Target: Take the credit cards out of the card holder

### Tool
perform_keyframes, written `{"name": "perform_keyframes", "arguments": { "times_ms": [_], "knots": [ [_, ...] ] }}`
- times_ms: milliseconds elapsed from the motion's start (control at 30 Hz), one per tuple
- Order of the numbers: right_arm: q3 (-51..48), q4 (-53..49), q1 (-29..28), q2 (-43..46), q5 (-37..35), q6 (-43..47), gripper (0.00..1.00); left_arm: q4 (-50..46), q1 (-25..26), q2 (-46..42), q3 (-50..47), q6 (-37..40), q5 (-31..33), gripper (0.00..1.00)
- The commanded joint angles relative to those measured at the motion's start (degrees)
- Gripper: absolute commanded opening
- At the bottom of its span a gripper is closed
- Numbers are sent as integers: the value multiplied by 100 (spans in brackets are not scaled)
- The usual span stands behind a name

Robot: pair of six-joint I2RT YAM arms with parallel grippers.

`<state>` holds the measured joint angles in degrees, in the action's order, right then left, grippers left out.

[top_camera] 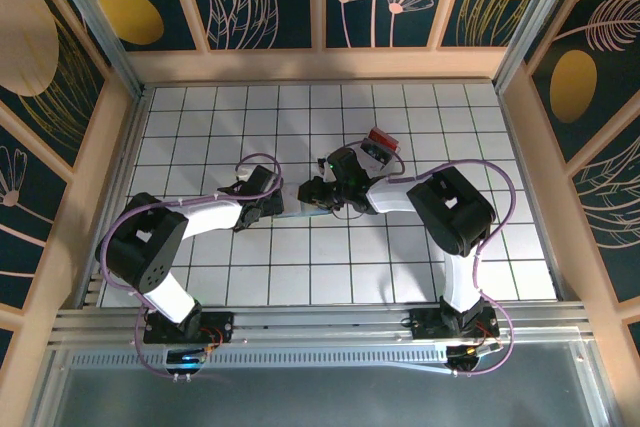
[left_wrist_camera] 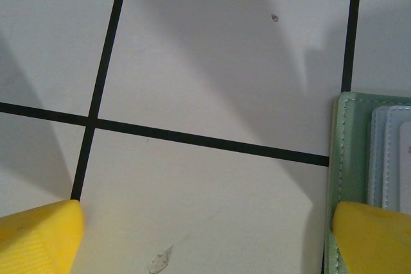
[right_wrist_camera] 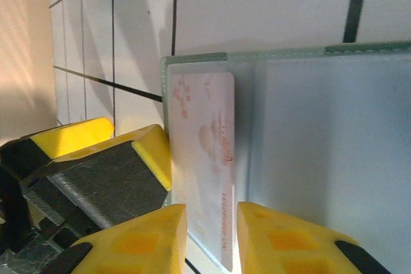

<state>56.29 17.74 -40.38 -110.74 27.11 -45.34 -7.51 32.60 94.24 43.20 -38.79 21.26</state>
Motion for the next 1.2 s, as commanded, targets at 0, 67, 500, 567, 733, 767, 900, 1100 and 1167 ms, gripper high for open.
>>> {"name": "perform_keyframes", "arguments": {
  "times_ms": [0, 67, 500, 567, 733, 767, 900, 1100, 1167],
  "knots": [
    [211, -270, -14, -44, -197, 129, 29, -304, -19, 209, 13, 26, 145, 99],
    [266, -317, -29, -90, -198, 170, 29, -296, -17, 218, 13, 26, 142, 99],
    [615, -711, -154, -344, -412, 370, 30, -269, -19, 200, 7, 29, 106, 99],
    [646, -793, -152, -377, -459, 378, 30, -269, -18, 200, 11, 26, 109, 99],
    [694, -804, -163, -456, -430, 360, 31, -251, -18, 208, 6, 26, 101, 99],
    [703, -767, -169, -481, -382, 344, 31, -251, -21, 222, 10, 31, 100, 99],
    [731, -570, -169, -569, -189, 265, 30, -251, -17, 224, 13, 29, 98, 99],
    [585, 12, -132, -492, 271, 73, 29, -227, -18, 227, 2, 27, 63, 99],
    [470, 357, -104, -443, 473, -42, 27, -212, -23, 222, -9, 20, 45, 99]
  ]
}}
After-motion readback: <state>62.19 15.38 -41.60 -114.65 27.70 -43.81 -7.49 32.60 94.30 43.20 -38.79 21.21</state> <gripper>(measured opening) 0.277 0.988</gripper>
